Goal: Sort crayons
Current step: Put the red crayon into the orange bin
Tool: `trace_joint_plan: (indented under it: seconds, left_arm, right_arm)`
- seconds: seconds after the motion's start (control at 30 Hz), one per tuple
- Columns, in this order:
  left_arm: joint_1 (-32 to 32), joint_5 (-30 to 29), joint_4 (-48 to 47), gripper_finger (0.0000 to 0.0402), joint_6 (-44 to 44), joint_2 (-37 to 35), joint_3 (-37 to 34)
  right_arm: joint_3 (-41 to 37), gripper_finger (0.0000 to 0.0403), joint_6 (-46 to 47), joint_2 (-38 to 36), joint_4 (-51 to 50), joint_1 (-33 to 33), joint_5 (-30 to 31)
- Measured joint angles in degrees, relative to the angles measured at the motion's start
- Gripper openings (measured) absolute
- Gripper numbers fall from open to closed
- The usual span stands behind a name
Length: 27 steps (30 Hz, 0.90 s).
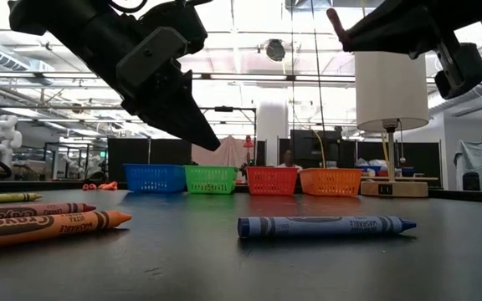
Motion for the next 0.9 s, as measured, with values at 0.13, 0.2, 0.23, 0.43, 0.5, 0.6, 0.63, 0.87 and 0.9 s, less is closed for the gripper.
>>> trace_joint_plan:
  seconds: [0.13,0.2,0.23,0.43,0.5,0.6,0.63,0.87,0.9]
  left_arm:
    - [-0.01,0.0,-0.01,0.0089,-0.28,0.0,0.0]
    - [-0.01,0.0,0.01,0.0089,-0.32,0.0,0.0]
    - [-0.01,0.0,0.02,0.0089,-0.31,0.0,0.0]
    - [-0.01,0.0,0.02,0.0089,-0.3,0.0,0.0]
    - [-0.01,0.0,0.0,0.0089,-0.31,0.0,0.0]
    - [-0.01,0.0,-0.01,0.0089,-0.3,0.0,0.0]
    - [-0.01,0.0,0.0,0.0089,-0.32,0.0,0.0]
    - [-0.01,0.0,0.01,0.0089,-0.31,0.0,0.0]
    - [-0.01,0.0,0.0,0.0089,-0.31,0.0,0.0]
  right_arm:
    - [0.0,0.0002,0.0,0.0,-0.05,0.0,0.0]
    - [0.0,0.0002,-0.02,0.0,-0.07,0.0,0.0]
    - [0.0,0.0002,0.0,0.0,-0.07,0.0,0.0]
    - [0.0,0.0002,-0.02,0.0,-0.07,0.0,0.0]
    - [0.0,0.0002,0.11,0.0,-0.09,0.0,0.0]
    - [0.0,0.0002,1.46,0.0,-0.12,0.0,0.0]
    - [0.0,0.0002,2.31,0.0,-0.12,0.0,0.0]
    - [0.0,0.0002,9.9,0.0,-0.14,0.0,0.0]
    - [0.0,0.0002,10.86,0.0,-0.16,0.0,0.0]
